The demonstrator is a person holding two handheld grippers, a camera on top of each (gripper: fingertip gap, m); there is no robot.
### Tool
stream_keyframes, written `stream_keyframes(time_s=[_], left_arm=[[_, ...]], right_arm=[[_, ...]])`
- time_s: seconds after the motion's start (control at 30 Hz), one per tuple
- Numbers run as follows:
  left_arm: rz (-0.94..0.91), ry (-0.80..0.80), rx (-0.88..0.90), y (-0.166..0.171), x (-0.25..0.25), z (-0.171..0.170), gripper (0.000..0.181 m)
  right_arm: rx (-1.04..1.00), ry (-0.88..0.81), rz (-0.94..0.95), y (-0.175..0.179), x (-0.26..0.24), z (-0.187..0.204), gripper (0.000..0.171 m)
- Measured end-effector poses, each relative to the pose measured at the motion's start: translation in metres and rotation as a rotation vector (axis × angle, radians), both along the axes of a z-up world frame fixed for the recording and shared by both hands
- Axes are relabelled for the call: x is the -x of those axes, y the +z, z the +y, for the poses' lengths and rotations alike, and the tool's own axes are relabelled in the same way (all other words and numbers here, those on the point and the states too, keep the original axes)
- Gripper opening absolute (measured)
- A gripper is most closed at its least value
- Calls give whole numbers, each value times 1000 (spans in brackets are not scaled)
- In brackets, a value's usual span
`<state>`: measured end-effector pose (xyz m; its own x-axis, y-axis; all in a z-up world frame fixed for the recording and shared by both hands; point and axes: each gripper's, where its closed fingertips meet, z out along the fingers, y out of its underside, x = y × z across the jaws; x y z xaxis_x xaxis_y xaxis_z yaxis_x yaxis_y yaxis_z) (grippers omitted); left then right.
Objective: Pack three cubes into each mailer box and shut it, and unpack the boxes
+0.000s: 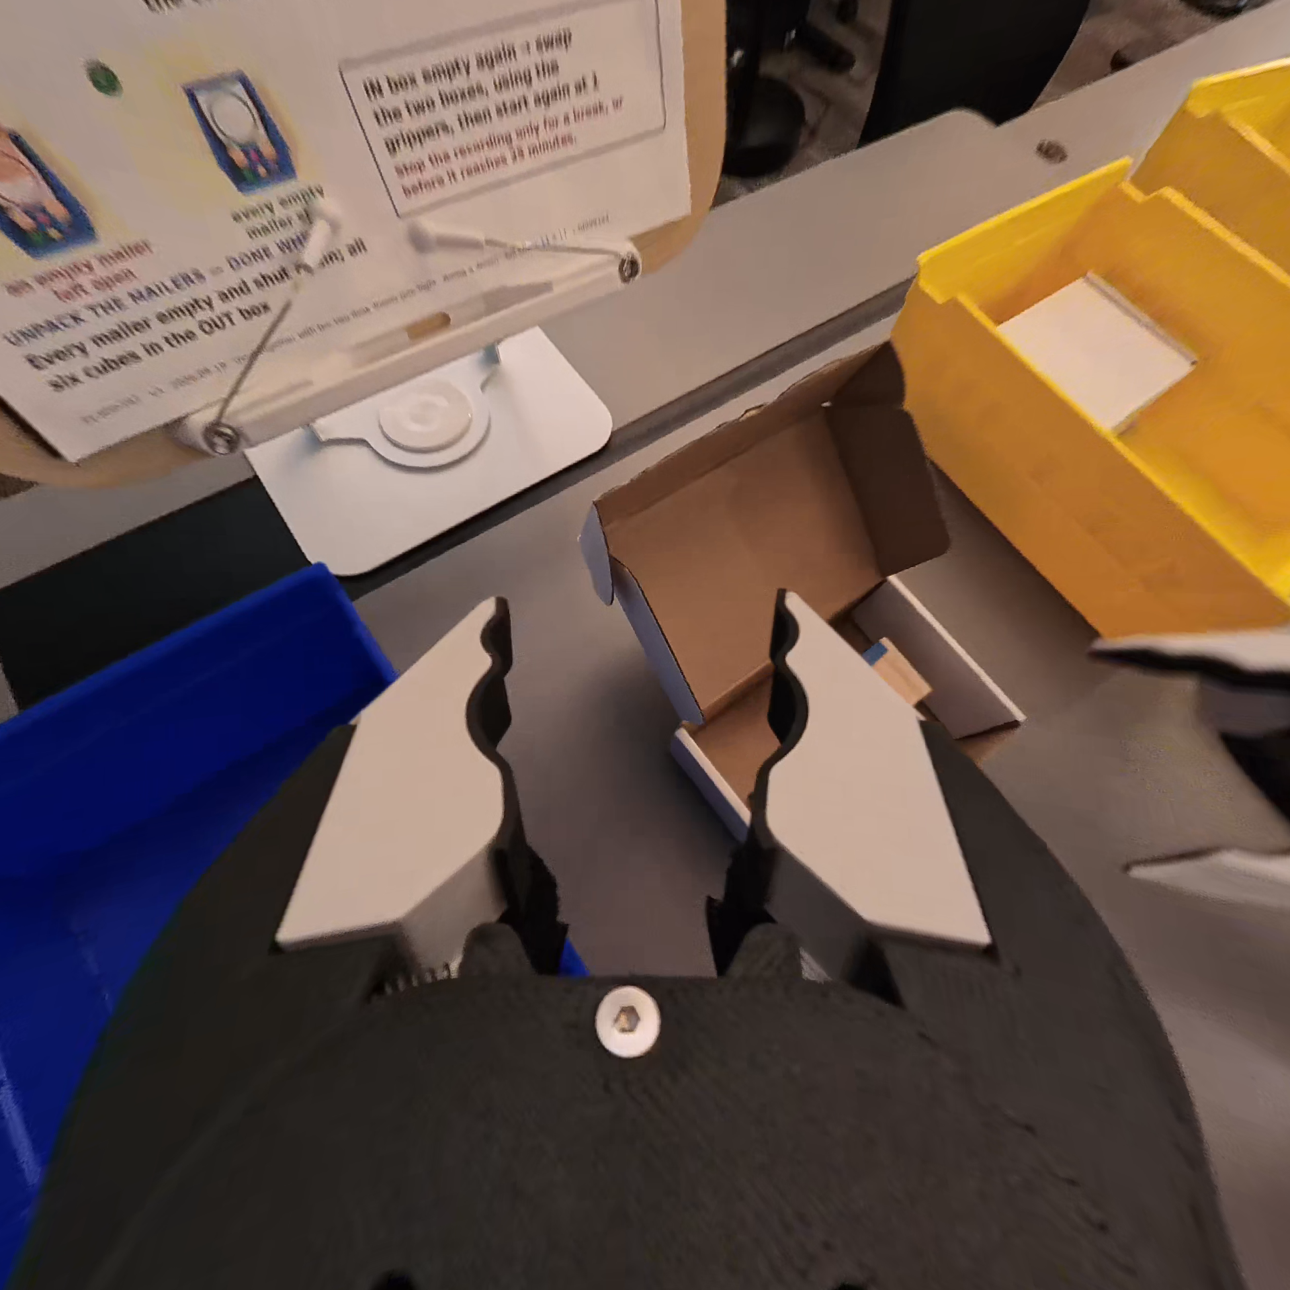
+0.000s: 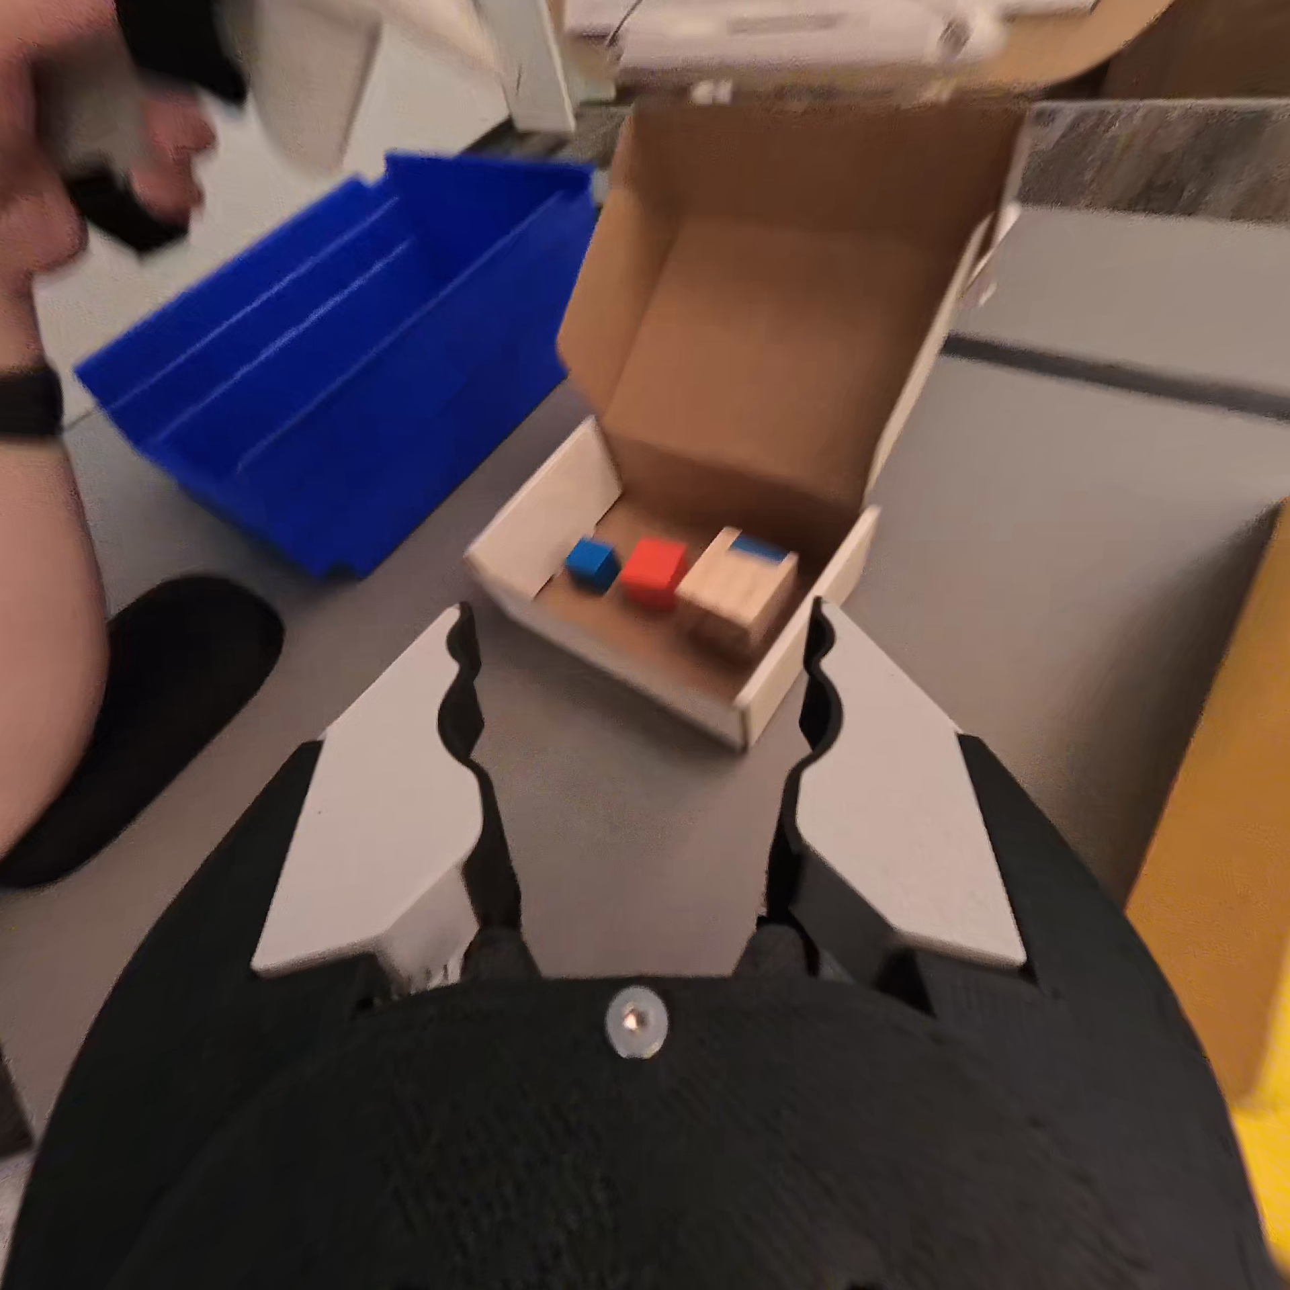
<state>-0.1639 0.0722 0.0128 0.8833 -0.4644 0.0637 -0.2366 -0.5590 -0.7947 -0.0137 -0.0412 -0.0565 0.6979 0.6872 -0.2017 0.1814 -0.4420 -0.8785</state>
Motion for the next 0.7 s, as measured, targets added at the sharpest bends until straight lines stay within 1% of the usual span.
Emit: stream_keyframes(time_s=[0.03, 0.1, 0.17, 0.2, 0.27, 0.3, 0.4, 0.47, 0.53, 0.7], left_arm=[[-11, -5, -13, 8, 1, -5, 75], [-27, -11, -38, 23, 3, -15, 77], [-33, -12, -64, 36, 5, -24, 77], [-32, -15, -74, 40, 6, -28, 78], [-23, -31, -93, 48, 4, -38, 78], [-17, -39, -103, 51, 3, -42, 78], [0, -58, -123, 58, -1, -50, 78], [10, -71, -124, 58, -2, -53, 78], [12, -80, -120, 58, -4, -55, 78], [9, -102, -108, 56, -6, -57, 78]], right_arm=[[1, 3, -36, -11, 2, -17, 94], [4, -3, -135, -39, 4, -43, 96], [56, -5, -270, -74, 4, -62, 101], [86, -7, -336, -90, 2, -67, 104], [127, -26, -408, -109, -2, -72, 107], [126, -45, -430, -113, -5, -71, 108], [117, -82, -397, -114, -6, -63, 113], [134, -83, -364, -116, -5, -62, 115], [67, -78, -314, -115, -3, -59, 116], [64, -82, -310, -115, -5, -60, 116]])
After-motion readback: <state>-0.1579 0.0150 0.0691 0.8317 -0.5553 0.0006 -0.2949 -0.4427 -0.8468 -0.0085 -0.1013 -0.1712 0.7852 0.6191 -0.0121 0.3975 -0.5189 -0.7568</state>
